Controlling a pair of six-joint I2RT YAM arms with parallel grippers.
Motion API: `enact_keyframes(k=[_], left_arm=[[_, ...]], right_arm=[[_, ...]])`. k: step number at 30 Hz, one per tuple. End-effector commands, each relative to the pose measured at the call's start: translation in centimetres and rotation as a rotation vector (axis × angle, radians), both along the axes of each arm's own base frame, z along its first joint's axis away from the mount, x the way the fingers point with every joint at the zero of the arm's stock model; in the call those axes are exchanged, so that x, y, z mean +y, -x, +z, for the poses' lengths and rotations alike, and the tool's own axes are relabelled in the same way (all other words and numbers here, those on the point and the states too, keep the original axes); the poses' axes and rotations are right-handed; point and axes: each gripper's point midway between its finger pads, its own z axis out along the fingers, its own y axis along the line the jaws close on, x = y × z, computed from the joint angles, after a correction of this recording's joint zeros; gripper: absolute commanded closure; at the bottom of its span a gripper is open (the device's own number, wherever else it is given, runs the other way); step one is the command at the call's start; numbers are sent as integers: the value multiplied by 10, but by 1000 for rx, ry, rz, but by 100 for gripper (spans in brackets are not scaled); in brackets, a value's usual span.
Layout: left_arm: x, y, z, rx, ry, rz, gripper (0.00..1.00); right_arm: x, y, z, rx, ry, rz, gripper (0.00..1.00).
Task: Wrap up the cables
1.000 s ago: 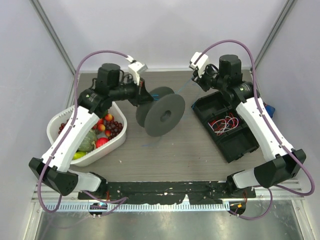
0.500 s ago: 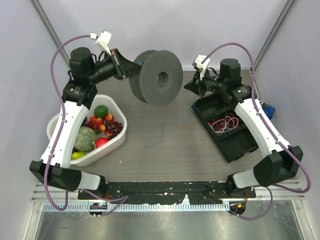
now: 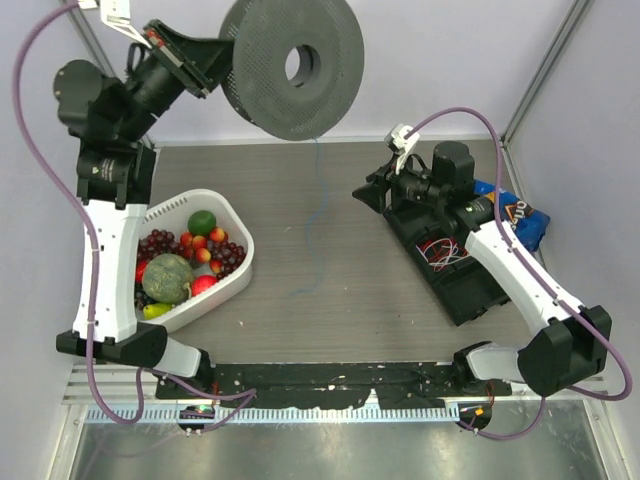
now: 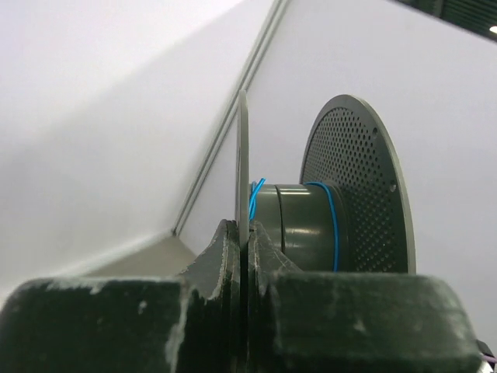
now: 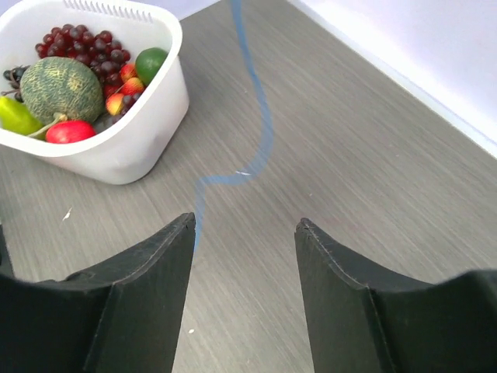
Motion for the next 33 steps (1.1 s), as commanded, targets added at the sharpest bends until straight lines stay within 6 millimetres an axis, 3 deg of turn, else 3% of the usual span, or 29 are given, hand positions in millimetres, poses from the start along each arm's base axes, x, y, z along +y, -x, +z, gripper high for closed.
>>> enact_keyframes(k=[1, 3, 6, 10, 13, 16, 20, 24, 33], left_arm=[[9, 28, 64, -213, 79, 19, 100], [11, 33, 76, -247, 95, 24, 100], [15, 43, 96, -325, 119, 34, 100], [18, 53, 114, -373, 147, 39, 100], [19, 50, 112, -364, 161, 39, 100], [18, 47, 106, -345, 159, 40, 100], [16, 40, 96, -306, 161, 27, 100], [17, 41, 97, -314, 166, 29, 100], [18, 47, 111, -353, 185, 28, 100]], right_arm=[[-9, -3, 39, -134, -66, -74, 40], [-12, -2, 26, -125, -47, -86, 39], [-12, -2, 27, -173, -62, -82, 38], [-6, 5, 8, -164, -86, -50, 38], [6, 21, -13, -135, -126, -25, 38], [24, 46, -15, -193, -150, 55, 37], [36, 69, -37, -272, -89, 137, 33], [37, 65, -54, -251, -61, 120, 32], [25, 40, -64, -206, -41, -37, 31]])
